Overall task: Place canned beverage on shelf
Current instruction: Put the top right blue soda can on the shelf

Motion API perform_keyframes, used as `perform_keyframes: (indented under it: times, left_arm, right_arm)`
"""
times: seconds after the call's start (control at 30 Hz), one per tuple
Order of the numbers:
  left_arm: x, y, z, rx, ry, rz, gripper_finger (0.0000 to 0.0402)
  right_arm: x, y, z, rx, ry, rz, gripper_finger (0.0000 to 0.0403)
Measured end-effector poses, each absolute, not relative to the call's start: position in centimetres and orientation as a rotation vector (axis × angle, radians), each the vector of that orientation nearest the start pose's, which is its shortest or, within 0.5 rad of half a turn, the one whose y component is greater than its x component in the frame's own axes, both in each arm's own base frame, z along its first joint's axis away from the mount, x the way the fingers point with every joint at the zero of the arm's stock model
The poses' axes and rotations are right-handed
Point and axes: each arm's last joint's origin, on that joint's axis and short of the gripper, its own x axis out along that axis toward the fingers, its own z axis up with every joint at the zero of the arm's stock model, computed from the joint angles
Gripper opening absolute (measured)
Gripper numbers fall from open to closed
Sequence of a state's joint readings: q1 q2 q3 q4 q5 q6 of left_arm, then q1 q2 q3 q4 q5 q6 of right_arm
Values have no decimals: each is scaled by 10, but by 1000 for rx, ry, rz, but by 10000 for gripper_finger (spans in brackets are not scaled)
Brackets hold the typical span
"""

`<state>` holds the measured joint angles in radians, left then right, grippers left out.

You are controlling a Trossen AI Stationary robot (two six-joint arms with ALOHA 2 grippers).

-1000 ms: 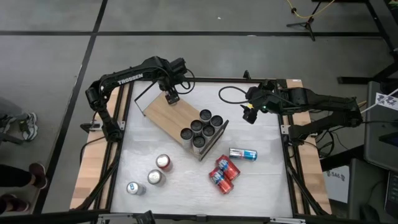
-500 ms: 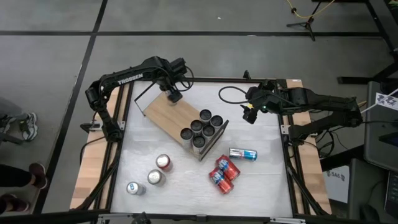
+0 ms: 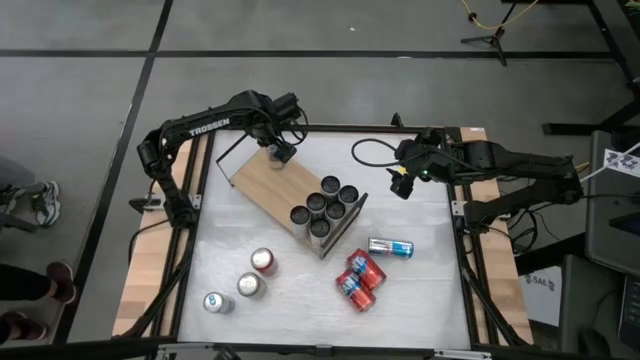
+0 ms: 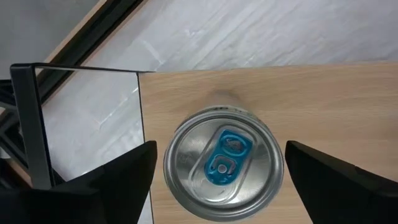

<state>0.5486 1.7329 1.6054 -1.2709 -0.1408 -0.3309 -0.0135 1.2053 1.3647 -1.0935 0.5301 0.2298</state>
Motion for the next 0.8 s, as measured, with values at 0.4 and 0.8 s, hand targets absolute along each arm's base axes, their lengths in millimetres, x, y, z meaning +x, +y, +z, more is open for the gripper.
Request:
perform_keyframes:
  times: [0.4, 0.8]
  left_arm:
    - [282, 171, 297, -640, 1251, 885, 340]
    - [282, 171, 297, -688, 1228, 929, 285]
  right_arm:
    - [213, -18, 374, -32, 847, -603, 342]
    - [213, -18, 374, -32, 847, -603, 342]
